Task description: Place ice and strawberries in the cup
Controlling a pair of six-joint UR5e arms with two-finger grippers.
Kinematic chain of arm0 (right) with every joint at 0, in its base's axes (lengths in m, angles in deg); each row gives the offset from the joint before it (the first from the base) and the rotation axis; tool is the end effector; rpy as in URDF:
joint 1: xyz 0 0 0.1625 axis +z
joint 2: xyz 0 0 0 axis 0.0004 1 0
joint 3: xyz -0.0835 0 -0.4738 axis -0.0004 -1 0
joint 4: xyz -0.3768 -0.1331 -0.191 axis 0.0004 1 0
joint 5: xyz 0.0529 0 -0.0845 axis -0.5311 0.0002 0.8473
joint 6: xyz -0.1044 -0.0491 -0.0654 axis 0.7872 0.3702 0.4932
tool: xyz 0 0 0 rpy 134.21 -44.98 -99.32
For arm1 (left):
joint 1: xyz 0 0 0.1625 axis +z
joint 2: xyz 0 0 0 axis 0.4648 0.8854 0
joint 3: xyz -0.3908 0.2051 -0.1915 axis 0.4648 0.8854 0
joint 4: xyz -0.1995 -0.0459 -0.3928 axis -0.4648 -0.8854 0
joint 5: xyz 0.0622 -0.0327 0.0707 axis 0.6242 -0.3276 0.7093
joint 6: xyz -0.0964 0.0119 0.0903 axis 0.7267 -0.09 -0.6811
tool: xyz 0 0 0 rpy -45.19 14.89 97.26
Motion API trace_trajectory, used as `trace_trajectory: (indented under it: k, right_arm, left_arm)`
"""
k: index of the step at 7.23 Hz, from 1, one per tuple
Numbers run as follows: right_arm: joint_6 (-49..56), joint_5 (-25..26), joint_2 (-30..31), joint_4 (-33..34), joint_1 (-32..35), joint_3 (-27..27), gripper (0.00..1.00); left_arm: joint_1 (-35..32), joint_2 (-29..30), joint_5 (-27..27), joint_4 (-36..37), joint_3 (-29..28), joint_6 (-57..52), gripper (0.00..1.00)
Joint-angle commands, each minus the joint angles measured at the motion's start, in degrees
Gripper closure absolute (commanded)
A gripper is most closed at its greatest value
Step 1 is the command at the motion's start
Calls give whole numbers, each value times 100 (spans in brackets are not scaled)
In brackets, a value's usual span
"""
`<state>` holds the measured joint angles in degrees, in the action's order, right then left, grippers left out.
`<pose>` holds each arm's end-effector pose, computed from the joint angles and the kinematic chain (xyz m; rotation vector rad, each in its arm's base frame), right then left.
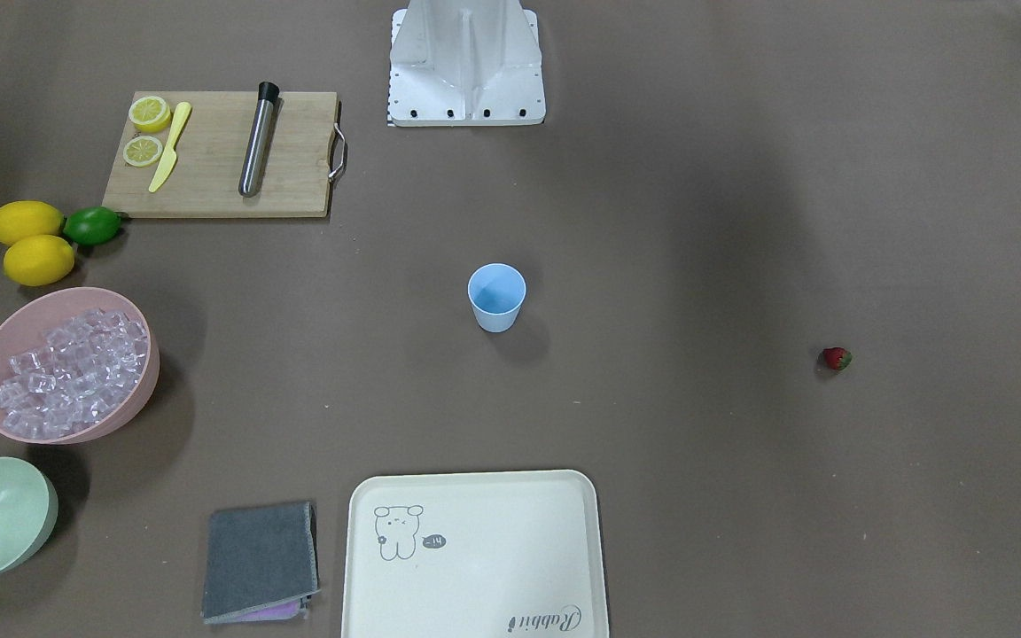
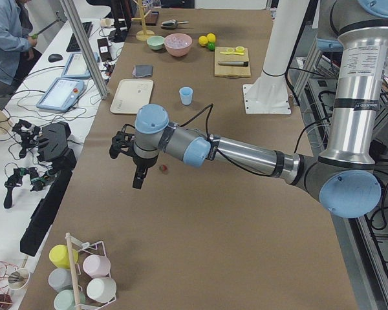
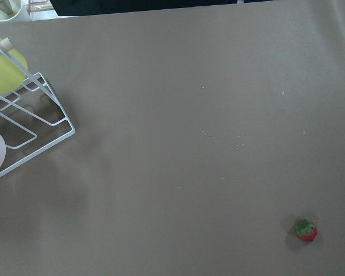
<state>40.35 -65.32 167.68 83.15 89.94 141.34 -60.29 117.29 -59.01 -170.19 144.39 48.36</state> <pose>0.0410 -0.5602 0.7113 0.2023 -0.7590 -0.0697 -0.0211 -0.5763 0.5861 0.3367 0.8061 -0.0074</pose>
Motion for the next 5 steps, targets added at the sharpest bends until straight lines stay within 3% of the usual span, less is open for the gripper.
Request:
trace_trajectory:
  k: [1, 5]
  right_arm:
    - [-83, 6, -74, 0, 0, 2, 1]
    - [-93, -47, -66, 26, -9, 20, 1]
  left_arm:
    - [9, 55, 185, -106, -97, -6, 2]
    - [80, 64, 178, -115, 7, 55, 2]
